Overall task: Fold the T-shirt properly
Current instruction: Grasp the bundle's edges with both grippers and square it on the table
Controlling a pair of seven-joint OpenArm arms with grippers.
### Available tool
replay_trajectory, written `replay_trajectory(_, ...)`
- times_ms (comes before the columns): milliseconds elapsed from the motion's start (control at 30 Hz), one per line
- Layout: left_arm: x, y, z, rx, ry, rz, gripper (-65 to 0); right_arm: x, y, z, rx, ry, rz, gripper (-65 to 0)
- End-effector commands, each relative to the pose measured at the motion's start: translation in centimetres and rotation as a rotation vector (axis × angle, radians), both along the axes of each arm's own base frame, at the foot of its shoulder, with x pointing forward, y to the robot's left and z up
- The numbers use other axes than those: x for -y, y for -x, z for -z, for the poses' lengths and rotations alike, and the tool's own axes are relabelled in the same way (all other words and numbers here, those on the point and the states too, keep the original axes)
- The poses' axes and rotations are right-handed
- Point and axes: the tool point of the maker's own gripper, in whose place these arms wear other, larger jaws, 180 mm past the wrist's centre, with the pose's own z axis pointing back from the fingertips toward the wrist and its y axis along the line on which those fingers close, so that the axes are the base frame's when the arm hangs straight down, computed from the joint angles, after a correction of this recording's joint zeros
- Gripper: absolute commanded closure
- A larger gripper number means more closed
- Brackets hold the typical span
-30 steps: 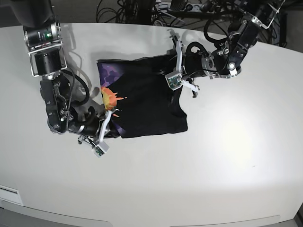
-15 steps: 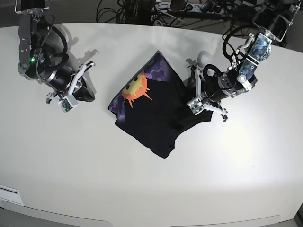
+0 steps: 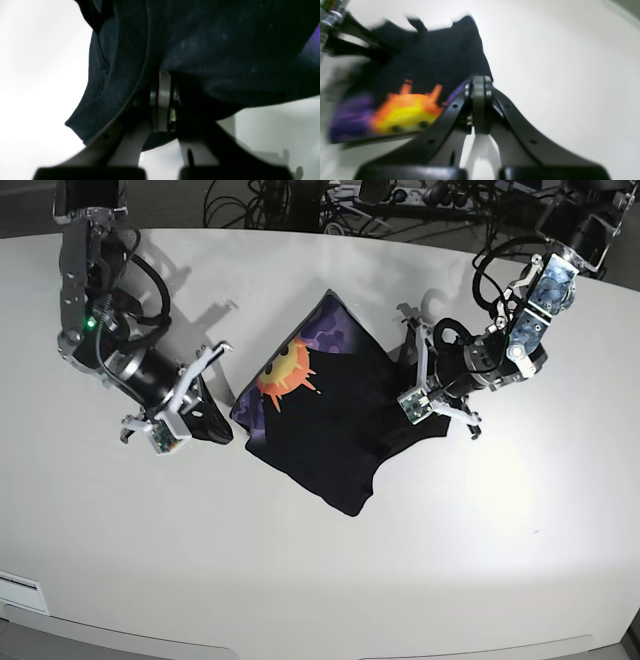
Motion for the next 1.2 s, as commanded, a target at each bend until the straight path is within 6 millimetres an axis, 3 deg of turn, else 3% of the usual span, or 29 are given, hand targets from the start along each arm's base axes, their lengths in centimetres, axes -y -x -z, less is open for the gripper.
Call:
replay_trajectory(0, -0.9, 0.5, 0.6, -0.026, -0.053, 0.012, 0.0, -0.6, -1.3, -0.9, 0.039, -0.032, -0.021, 0.0)
replay_trajectory(100, -0.7, 0.8, 0.7, -0.038, -0.043, 0.011, 0.0, -3.0, -2.0, 1.1, -0.006, -0.052, -0.116, 0.0)
replay_trajectory(267, -0.9, 1.3, 1.2, -0.052, -0.050, 0.007, 0.0, -6.2, -2.4, 0.3, 0.015, -0.063, -0.183, 0.0)
replay_trajectory(433, -0.9, 1.2, 1.1, -0.049, -0.051, 0.007, 0.0, -4.9, -2.4, 2.9, -0.020, 0.042, -0.151, 0.0)
replay_trajectory(633, -1.4, 0.3, 1.1, 0.008, -0.076, 0.015, 0.0, -3.0, 0.2, 6.5, -0.121, 0.083, -0.140, 0.0)
replay_trajectory(867, -3.5, -4.1, 0.8, 0.129, -0.031, -0.095, 0.0, -2.0, 4.7, 10.5, -0.261, 0.076, -0.039, 0.0)
replay_trajectory(1000, -4.2, -6.8, 0.9, 0.168, 0.026, -0.152, 0.0, -2.2, 6.7, 10.5, -0.295, 0.079, 0.016, 0.0)
replay_trajectory(1167, -2.4, -9.3, 1.1, 0.178, 0.110, -0.190, 0.0, -4.0, 8.6, 7.5, -0.260, 0.038, 0.033, 0.0)
